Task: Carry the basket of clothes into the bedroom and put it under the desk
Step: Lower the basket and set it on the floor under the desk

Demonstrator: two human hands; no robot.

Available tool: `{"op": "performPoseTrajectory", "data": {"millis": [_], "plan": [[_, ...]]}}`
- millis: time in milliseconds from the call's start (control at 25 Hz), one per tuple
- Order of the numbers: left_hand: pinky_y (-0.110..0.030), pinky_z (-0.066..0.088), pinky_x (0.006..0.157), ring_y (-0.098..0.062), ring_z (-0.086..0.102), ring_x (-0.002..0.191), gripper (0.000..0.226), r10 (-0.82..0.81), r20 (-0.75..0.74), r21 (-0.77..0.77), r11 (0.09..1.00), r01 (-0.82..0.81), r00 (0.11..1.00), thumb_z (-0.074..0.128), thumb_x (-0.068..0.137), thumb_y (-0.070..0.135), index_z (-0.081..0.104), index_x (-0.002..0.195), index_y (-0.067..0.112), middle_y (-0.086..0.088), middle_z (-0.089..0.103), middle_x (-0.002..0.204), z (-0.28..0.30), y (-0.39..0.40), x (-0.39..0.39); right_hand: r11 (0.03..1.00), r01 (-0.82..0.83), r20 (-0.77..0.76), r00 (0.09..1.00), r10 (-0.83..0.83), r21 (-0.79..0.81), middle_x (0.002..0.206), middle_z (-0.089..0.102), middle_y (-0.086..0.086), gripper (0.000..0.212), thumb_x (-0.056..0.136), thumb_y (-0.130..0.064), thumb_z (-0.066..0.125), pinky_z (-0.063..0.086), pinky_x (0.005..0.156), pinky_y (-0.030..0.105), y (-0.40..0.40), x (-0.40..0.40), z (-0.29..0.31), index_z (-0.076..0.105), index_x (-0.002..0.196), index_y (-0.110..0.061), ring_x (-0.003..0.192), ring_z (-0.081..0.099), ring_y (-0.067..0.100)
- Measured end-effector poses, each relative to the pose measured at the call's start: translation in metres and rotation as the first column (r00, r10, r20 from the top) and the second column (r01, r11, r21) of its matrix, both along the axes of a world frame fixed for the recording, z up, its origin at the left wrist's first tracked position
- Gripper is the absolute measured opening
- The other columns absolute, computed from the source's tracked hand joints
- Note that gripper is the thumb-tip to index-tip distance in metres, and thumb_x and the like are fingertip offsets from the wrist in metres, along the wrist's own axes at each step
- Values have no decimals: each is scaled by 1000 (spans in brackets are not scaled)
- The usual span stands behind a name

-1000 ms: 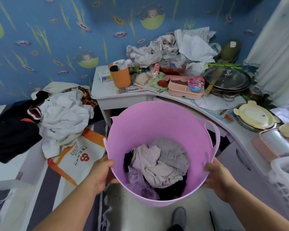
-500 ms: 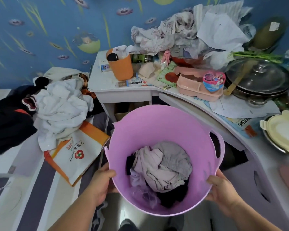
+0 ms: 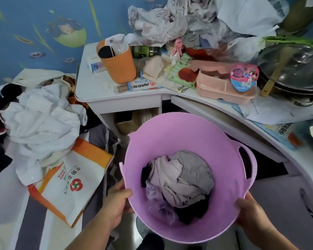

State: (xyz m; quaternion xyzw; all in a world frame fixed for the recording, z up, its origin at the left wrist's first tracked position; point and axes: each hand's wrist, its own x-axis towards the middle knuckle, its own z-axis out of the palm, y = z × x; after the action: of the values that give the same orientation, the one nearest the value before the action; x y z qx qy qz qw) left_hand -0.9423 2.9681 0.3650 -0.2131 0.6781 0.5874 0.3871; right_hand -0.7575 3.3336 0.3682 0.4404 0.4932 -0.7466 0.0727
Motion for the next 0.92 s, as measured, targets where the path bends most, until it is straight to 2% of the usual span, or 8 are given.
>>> {"op": "performPoseTrajectory", "data": {"millis": [160,360,440,560,640,800,920], "plan": [[-42,60,61,-35,78,79,61,-33,18,19,999,33,999,54,75,-3,72,127,22,-20,81,103,-36,-1,-25,998,60,64,996,-61,16,115,75,14,79,71,5,45,59,66,50,-10,-5,-27,64,127,-48,99,67,43],[-36,58,60,-24,80,80,68,-64,57,46,997,62,996,49,78,-8,72,128,31,-13,83,106,-74,5,-41,982,190,130,973,-189,5,97,75,13,79,57,-2,52,56,56,39,-12,-10,-59,67,121,-45,81,65,35],[-34,57,65,-21,80,81,69,-63,58,47,997,60,996,50,76,-9,76,121,36,-10,84,104,-91,10,-45,977,212,152,966,-210,1,96,76,14,79,57,-2,53,56,57,40,-7,-12,-75,67,122,-43,76,67,34],[-33,57,64,-22,81,82,71,-50,66,59,997,46,997,51,72,-11,80,108,43,-9,84,99,-115,22,-50,974,228,174,959,-223,-6,99,77,16,79,59,1,52,55,63,42,4,-17,-100,66,125,-41,78,70,36],[-31,57,59,-21,80,78,70,-58,63,79,995,53,996,54,66,-4,80,106,47,-10,84,98,-131,33,-53,970,245,196,951,-241,4,99,77,15,75,59,0,53,57,61,42,14,-21,-119,68,122,-39,76,72,35],[-31,54,50,-18,73,63,72,-46,67,83,996,40,997,56,54,6,79,113,41,-7,83,90,-173,57,-65,969,242,194,950,-246,43,90,77,10,73,57,-3,54,56,57,39,34,-36,-158,66,124,-31,76,69,32],[-37,58,57,-23,76,72,71,-60,69,72,996,55,996,55,55,8,78,112,44,-7,84,97,-199,76,-76,968,240,175,953,-249,68,82,77,6,68,58,-5,54,54,56,38,47,-47,-182,64,123,-21,72,68,31]]}}
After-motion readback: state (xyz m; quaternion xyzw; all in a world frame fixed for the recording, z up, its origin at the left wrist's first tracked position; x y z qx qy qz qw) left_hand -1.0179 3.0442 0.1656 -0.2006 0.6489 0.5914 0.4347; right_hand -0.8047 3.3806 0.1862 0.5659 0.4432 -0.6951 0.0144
